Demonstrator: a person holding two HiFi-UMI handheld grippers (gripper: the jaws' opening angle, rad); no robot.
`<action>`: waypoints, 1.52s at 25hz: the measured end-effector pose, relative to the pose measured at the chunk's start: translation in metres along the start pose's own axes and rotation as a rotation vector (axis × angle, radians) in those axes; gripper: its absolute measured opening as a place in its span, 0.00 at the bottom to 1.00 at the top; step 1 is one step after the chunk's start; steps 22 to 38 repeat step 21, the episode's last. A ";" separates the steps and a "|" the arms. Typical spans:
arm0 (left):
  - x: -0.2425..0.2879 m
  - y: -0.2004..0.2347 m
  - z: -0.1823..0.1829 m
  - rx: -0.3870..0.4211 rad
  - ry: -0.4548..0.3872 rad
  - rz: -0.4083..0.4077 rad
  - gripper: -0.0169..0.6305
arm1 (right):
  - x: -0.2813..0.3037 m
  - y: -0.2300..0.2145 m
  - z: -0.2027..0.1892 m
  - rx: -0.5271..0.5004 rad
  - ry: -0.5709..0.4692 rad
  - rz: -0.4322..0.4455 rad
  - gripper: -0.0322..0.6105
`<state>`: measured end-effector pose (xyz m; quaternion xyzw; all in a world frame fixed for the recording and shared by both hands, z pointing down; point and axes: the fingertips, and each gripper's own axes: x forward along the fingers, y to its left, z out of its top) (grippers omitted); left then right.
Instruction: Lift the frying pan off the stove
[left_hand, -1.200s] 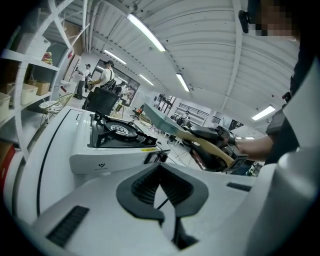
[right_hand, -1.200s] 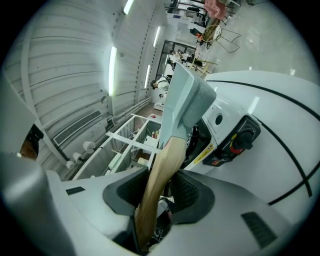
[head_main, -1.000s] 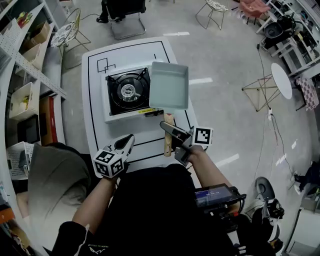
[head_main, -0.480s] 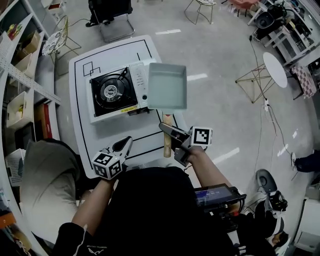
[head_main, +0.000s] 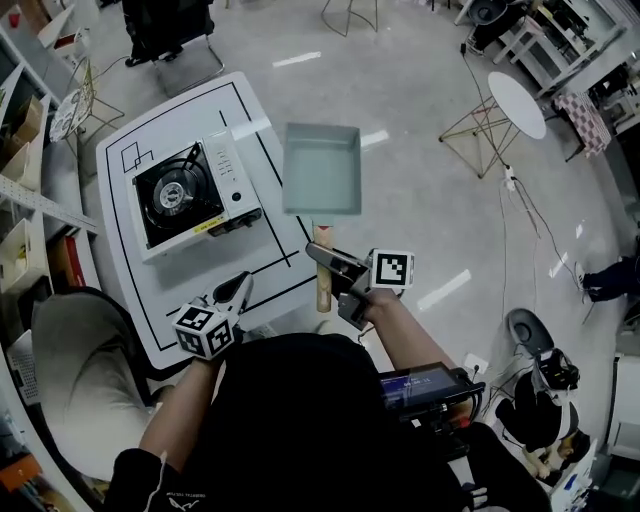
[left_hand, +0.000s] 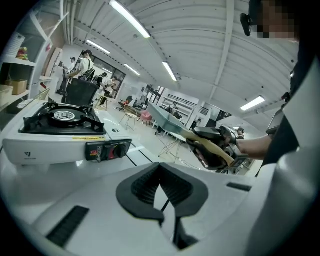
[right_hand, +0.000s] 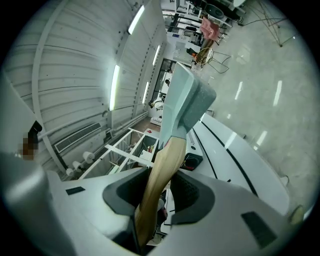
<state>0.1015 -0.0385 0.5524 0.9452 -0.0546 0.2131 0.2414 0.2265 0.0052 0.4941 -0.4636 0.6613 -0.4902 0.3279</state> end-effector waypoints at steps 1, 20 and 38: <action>0.004 -0.004 0.000 0.003 0.005 -0.005 0.04 | -0.008 -0.003 0.002 0.004 -0.008 -0.013 0.29; 0.032 -0.055 0.017 0.011 -0.030 -0.043 0.04 | -0.091 -0.024 0.009 0.024 -0.087 -0.055 0.30; 0.033 -0.056 0.017 0.012 -0.029 -0.041 0.04 | -0.093 -0.024 0.008 0.026 -0.085 -0.057 0.30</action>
